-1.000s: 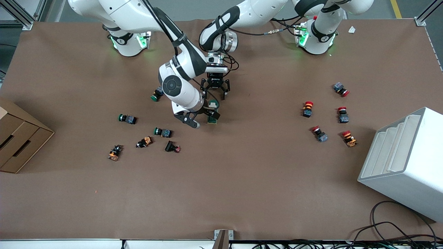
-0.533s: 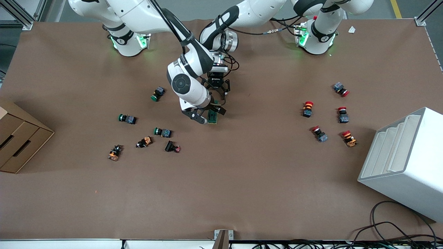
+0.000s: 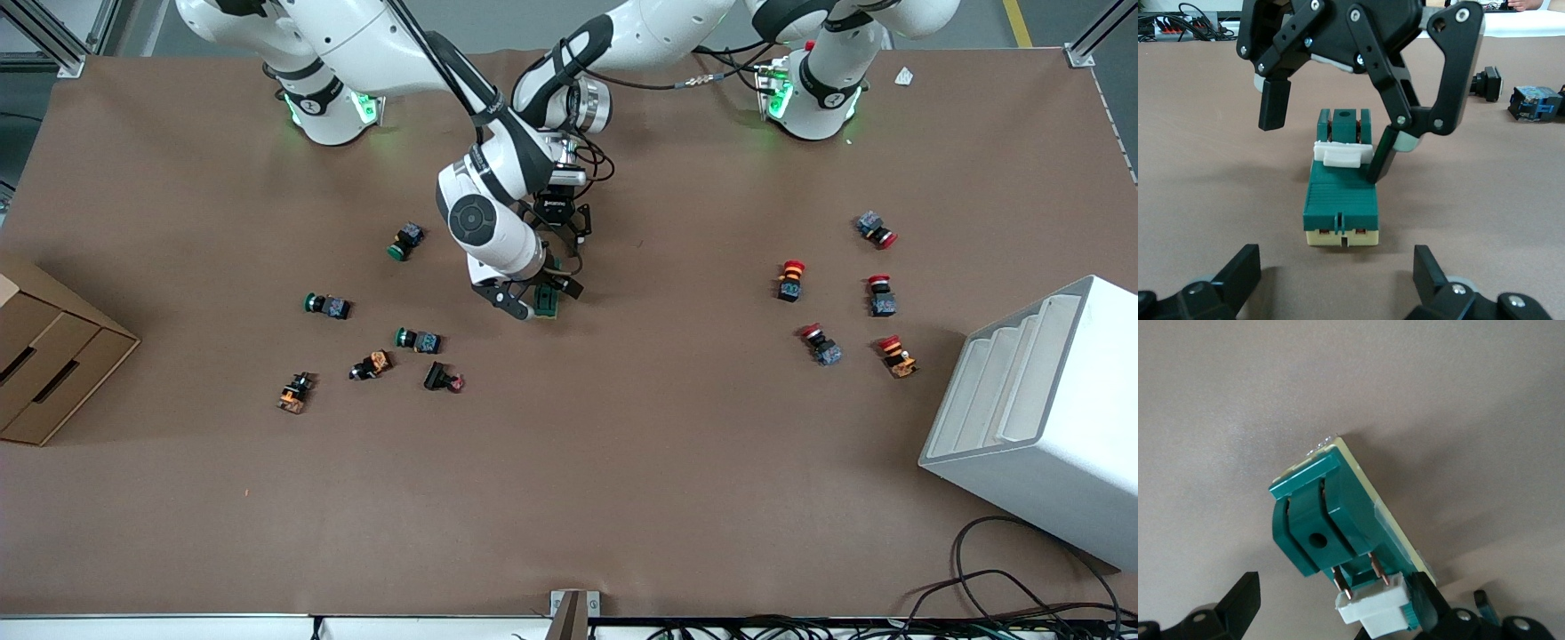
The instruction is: Close load switch with both arms
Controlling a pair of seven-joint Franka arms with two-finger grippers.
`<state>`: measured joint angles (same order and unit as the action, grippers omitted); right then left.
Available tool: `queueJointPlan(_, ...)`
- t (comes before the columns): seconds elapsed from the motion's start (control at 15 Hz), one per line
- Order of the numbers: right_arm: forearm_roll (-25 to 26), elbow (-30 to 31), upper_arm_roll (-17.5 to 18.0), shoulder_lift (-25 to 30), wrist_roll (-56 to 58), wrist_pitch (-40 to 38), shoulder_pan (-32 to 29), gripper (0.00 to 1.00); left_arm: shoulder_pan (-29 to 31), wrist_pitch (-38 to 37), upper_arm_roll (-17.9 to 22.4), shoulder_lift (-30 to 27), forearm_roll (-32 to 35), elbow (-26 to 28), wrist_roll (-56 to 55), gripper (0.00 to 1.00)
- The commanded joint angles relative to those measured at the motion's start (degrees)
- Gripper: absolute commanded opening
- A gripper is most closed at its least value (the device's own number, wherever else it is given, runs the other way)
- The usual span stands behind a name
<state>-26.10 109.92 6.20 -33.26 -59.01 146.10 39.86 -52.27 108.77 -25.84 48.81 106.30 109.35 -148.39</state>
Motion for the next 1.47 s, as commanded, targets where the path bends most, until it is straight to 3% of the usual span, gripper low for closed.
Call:
queueJointPlan(0.0, -1.94, -1.11, -0.32, 0.03, -2.33, 0.5, 1.98, 1.0, 0.32, 4.25, 0.26, 6.65, -0.04, -1.42, -2.87, 1.0)
queueJointPlan(1.4, -1.76, -5.94, -0.84, 0.03, -3.21, -0.21, -0.13, 1.0, 0.85, 4.25, 0.35, 6.3, -0.74, -1.95, -2.52, 1.0)
